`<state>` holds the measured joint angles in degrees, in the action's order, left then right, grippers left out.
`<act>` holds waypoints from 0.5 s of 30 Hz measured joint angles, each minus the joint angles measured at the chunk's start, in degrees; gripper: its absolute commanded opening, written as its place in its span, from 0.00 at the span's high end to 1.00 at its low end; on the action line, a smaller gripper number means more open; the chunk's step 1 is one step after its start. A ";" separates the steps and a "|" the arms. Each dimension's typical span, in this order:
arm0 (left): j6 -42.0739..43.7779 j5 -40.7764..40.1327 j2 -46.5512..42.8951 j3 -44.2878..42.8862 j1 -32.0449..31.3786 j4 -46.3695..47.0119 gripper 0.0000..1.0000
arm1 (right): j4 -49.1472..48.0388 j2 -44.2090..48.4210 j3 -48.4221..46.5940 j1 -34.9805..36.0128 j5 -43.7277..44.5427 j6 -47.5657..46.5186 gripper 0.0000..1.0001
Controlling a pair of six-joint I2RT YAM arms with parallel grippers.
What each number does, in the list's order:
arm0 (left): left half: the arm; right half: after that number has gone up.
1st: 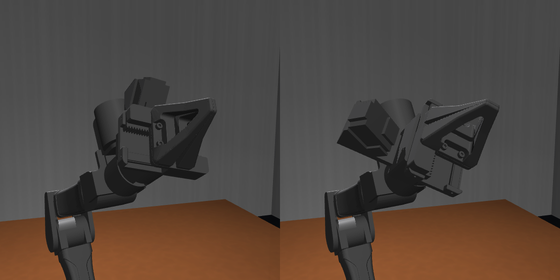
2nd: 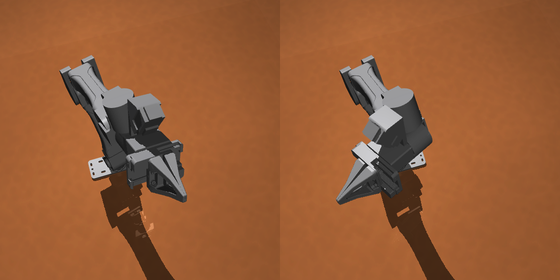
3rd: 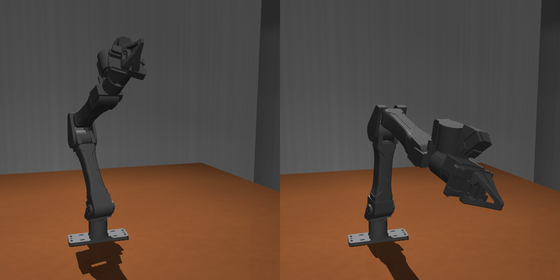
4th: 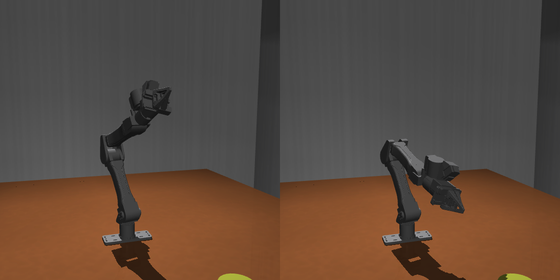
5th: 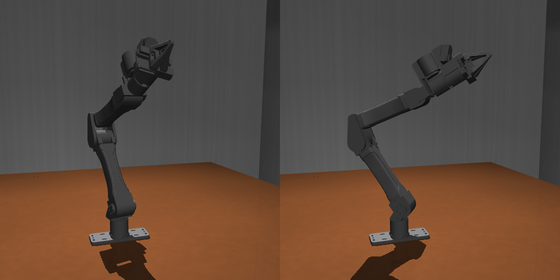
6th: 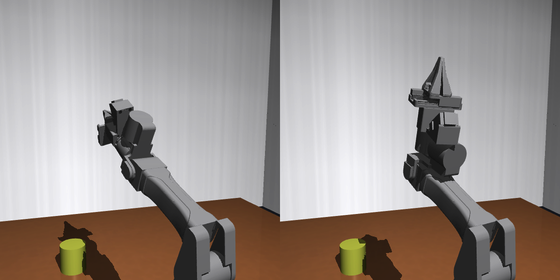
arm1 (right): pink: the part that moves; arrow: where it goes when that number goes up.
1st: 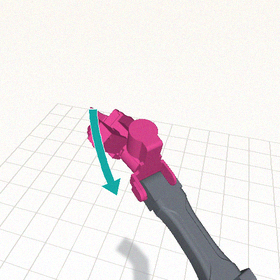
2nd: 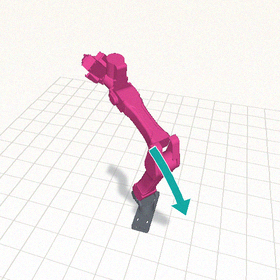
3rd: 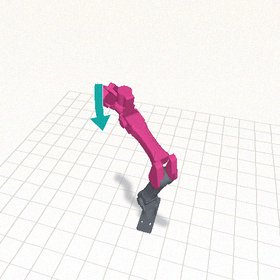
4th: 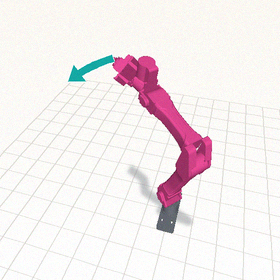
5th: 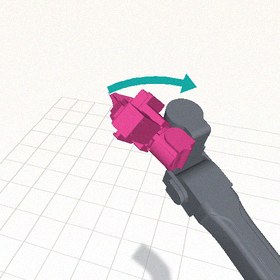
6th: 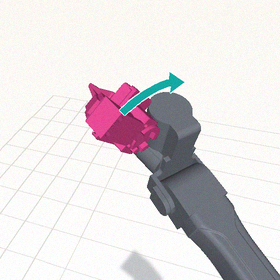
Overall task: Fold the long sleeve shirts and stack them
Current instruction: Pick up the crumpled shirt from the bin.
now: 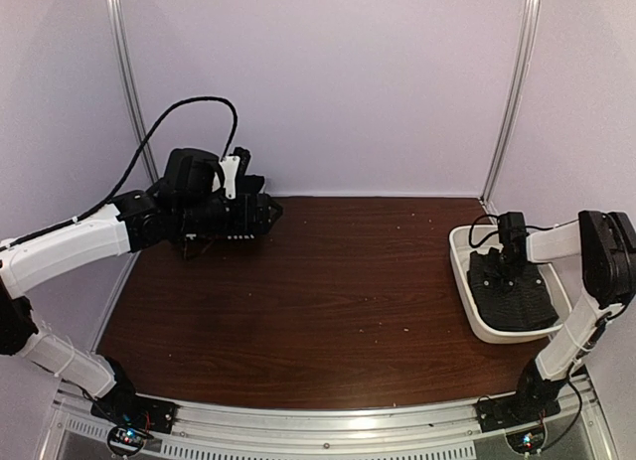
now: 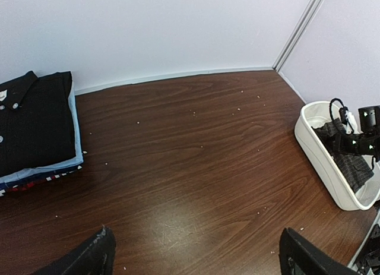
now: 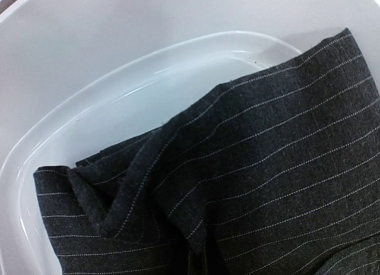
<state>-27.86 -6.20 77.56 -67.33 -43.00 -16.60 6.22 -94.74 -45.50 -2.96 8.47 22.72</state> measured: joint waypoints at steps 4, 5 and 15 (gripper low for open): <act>0.00 0.04 0.02 -0.55 0.00 -0.20 0.02 | 1.92 1.44 -0.42 -0.02 -0.52 -0.04 1.00; 0.00 0.07 0.02 -0.68 0.00 -0.17 0.02 | 3.19 2.23 -0.85 -0.02 -0.83 -0.07 1.00; 0.00 0.48 0.02 -0.83 0.00 -0.20 0.02 | 11.17 17.42 -12.28 1.40 -5.11 -1.81 1.00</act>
<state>-27.86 -5.72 77.58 -68.16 -43.00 -16.80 17.39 -77.32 -57.78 -1.56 3.36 20.91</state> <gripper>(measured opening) 0.977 0.035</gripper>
